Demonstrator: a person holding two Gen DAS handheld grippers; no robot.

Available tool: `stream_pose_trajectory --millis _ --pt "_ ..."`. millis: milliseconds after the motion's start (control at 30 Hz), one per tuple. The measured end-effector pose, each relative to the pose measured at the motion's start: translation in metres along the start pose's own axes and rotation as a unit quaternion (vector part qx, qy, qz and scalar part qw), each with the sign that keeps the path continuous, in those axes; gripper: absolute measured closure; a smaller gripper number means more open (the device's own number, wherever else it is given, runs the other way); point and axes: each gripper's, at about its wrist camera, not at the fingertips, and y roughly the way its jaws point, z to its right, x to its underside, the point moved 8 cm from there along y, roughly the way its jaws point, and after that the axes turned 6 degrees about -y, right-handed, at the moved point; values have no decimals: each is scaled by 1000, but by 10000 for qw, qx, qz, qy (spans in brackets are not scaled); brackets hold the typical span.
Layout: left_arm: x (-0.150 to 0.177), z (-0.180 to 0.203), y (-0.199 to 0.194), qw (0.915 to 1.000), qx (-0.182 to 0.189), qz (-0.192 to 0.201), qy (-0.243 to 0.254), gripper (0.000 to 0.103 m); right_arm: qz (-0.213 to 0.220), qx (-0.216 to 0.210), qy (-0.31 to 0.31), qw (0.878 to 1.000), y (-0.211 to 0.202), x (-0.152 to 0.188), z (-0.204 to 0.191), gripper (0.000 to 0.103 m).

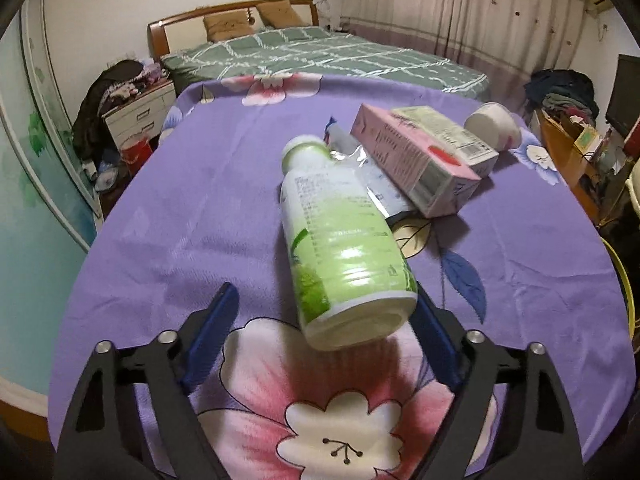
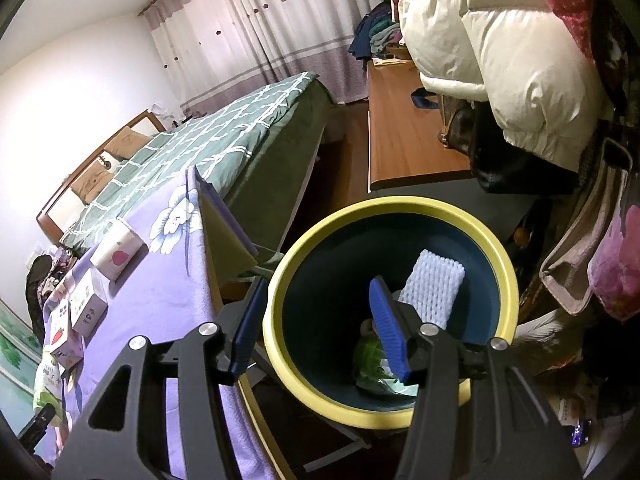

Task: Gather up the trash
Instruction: 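Grasp the white-green milk bottle with the left gripper, then carry the milk bottle over the bin and open the left gripper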

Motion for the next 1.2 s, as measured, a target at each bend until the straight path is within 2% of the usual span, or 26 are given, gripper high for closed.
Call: stream_pose_trajectory --millis 100,167,233,300,533,733,967,1200 --pt "-1 1 3 10000 -42 31 54 23 -21 -5 2 10000 2 1 0 52" --pt "-3 3 3 9999 -21 64 131 29 -23 -14 0 10000 2 1 0 52" --pt "-4 4 3 9998 17 76 197 43 -26 -23 -16 10000 2 1 -1 52" --pt "-6 3 2 9996 52 91 268 48 -21 -25 -25 10000 2 1 -1 52" --pt "-21 -3 -31 9973 70 470 552 50 24 -13 16 10000 -2 0 2 52" --pt "-48 1 -75 9929 199 951 684 51 46 -39 6 10000 -3 -1 0 52" --pt "-62 16 -80 9909 320 1029 800 51 75 -37 26 10000 -6 -2 3 52" --pt "-74 42 -99 9865 624 1183 946 51 164 127 110 9997 -11 -5 19 52"
